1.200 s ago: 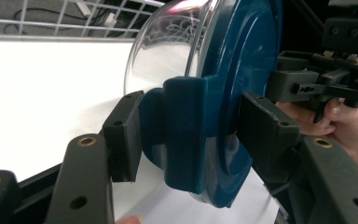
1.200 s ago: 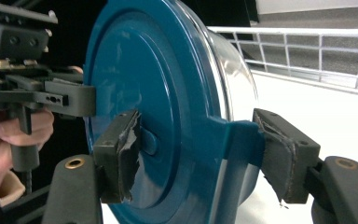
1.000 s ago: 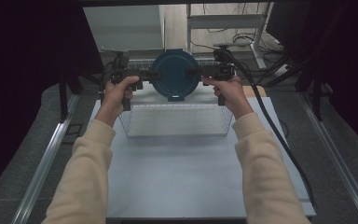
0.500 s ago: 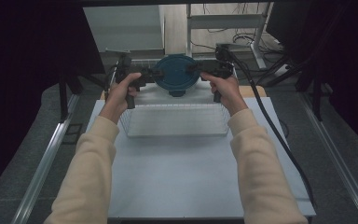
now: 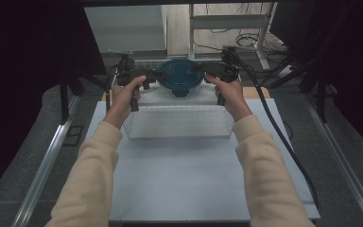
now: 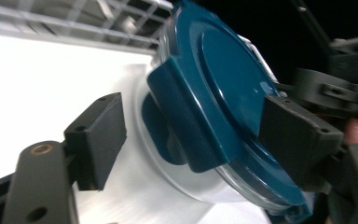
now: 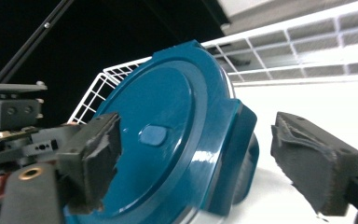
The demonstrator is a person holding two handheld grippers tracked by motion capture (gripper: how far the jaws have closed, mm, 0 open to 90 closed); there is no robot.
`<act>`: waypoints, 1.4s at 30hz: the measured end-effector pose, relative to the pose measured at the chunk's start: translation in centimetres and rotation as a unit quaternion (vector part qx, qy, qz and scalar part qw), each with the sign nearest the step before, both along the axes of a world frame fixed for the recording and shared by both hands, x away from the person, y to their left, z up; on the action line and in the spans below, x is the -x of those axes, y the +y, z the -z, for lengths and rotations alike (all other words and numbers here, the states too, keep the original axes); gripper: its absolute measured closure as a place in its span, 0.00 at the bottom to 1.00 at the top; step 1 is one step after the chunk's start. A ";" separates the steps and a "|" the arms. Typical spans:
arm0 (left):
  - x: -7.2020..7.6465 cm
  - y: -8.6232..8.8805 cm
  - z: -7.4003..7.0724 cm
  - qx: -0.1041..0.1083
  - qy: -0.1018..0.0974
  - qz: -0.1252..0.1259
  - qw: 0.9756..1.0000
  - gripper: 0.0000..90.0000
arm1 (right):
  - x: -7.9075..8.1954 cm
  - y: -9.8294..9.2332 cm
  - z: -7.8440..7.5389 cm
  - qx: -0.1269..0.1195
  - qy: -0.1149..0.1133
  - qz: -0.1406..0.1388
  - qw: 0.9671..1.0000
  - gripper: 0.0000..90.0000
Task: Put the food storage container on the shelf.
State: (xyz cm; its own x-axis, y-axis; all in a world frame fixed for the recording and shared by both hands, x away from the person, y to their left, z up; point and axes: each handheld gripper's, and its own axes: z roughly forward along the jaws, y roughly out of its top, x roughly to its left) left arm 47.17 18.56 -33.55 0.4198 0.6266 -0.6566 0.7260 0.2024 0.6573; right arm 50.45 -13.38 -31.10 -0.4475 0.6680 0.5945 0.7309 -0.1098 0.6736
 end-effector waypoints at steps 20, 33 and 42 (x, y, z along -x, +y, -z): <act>10.0 -0.1 -0.2 -0.084 -0.101 0.050 0.990 0.23 | 9.5 -3.4 0.5 0.117 -0.156 -0.056 0.979 0.16; 16.5 1.5 5.9 -0.109 -0.101 0.035 0.988 0.23 | 17.1 -8.0 5.4 0.100 -0.177 -0.083 0.976 0.17; 20.0 1.4 11.6 -0.173 -0.081 0.035 0.981 0.23 | 20.7 -9.2 10.4 0.118 -0.161 -0.090 0.976 0.17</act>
